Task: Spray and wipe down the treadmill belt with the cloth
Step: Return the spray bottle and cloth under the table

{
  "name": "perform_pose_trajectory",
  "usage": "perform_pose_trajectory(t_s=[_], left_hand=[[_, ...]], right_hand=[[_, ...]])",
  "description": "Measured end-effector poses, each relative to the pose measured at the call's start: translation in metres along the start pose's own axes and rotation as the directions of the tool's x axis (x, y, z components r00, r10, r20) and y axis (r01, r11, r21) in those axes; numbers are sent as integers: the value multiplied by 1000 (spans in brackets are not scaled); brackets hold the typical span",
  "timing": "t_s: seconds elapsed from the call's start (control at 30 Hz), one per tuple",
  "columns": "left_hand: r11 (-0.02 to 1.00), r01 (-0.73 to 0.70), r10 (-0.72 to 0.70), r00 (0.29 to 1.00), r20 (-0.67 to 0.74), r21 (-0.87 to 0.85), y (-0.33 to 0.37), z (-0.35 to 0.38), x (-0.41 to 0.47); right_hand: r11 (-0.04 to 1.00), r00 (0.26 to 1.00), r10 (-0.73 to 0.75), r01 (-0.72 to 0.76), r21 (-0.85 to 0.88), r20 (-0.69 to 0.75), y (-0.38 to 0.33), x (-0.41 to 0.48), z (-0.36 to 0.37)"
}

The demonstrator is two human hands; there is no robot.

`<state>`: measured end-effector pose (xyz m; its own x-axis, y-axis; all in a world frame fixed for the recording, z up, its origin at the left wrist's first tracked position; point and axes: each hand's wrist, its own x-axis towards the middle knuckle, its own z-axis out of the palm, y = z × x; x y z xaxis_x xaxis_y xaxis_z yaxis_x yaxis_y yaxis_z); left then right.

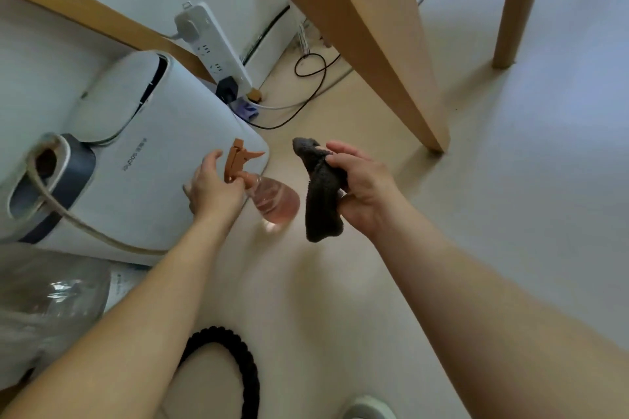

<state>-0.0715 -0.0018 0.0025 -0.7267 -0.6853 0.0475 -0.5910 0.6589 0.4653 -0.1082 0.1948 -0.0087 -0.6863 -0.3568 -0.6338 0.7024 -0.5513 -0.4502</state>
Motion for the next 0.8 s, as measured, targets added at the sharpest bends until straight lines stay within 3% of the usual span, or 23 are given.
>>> perform_pose_trajectory(t_s=[0.03, 0.07, 0.1, 0.13, 0.17, 0.23, 0.27, 0.33, 0.4, 0.47, 0.53, 0.63, 0.7, 0.77, 0.8], left_hand=[[992, -111, 115, 991, -66, 66, 5, -2, -7], [980, -200, 201, 978, -63, 27, 9, -1, -18], [976, -196, 199, 980, 26, -94, 11, 1, -28], [965, -56, 105, 978, 183, -256, 17, 5, -41], [913, 175, -13, 916, 402, -369, 21, 10, -51], [760, 530, -125, 686, 717, -375, 21, 15, -66], [698, 600, -119, 636, 763, -391, 17, 17, -68], [614, 623, -103, 671, 734, -484, 14, 18, -68], [582, 583, -121, 752, 648, -568, 18, 17, -68], [576, 523, -134, 819, 558, -628, 18, 13, -63], [588, 481, -118, 847, 519, -650, 27, 5, -61], [613, 448, -68, 850, 522, -651, 42, -5, -63], [631, 434, 27, 816, 578, -643, 50, -10, -67], [685, 377, 87, 807, 584, -623, 53, -13, -70], [735, 316, 83, 837, 542, -600, 54, -14, -71]], right_hand=[[998, 1000, 15, -16, 58, 17, 1, 1, 3], [992, 999, 22, -26, 122, 34, 1, 1, 3], [982, 997, 40, -50, 183, 59, 0, 1, 6], [969, 995, 55, -74, 235, 86, 0, 3, 9], [958, 993, 63, -89, 273, 105, 0, 4, 11], [946, 991, 70, -101, 310, 110, 0, 5, 15], [944, 992, 71, -99, 313, 100, 0, 7, 15], [955, 997, 49, -66, 291, 67, 0, 11, 11], [978, 1000, 6, -5, 206, -2, -1, 15, -2], [999, 996, -35, 34, -8, -78, -1, 15, -12], [956, 991, -82, 49, -289, -102, 0, 11, -18], [886, 992, 13, 45, -462, 122, -2, -2, -19], [856, 933, 119, 78, -511, 340, -4, -13, -17], [740, 895, 93, 231, -631, 437, -6, -17, -16], [639, 897, 41, 316, -701, 441, -8, -17, -16]])
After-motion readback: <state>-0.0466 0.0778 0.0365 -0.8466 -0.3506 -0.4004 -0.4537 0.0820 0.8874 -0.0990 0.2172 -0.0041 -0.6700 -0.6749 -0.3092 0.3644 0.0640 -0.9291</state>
